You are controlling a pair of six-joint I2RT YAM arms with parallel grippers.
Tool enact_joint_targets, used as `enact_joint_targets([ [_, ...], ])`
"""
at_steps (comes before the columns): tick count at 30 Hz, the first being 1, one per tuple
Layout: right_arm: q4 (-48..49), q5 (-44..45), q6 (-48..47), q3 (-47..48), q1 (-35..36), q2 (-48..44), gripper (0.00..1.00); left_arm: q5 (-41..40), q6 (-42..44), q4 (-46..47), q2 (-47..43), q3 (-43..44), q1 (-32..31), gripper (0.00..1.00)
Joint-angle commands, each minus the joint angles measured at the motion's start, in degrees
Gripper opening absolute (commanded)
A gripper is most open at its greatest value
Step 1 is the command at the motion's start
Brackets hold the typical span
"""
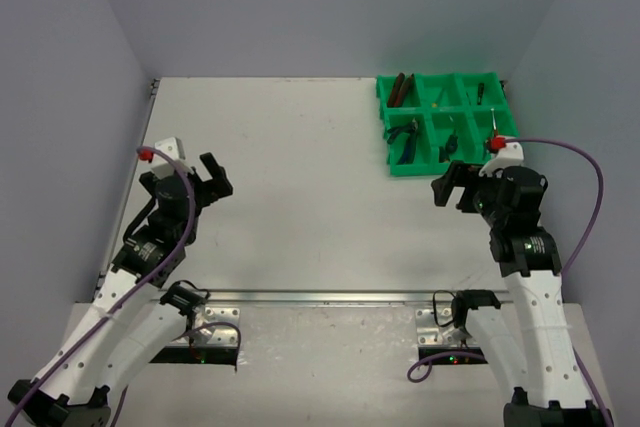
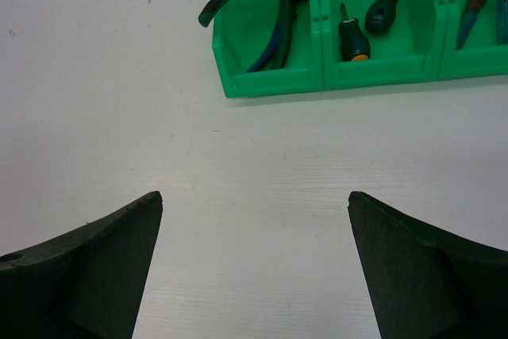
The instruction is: Sort the tools into containers
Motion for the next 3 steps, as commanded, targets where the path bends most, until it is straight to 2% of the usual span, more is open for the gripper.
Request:
enact_joint_targets([
  [1, 3.14, -0.80, 0.82, -0.01, -0.14, -0.02, 0.99, 0.80, 0.61, 3.07, -0.14, 0.00, 0.23, 1.00],
  [3, 3.39, -0.73, 1.01, -0.14, -0.14, 0.17, 0.99, 1.32, 0.67, 3.13, -0.01, -0.06, 0.23, 1.00],
])
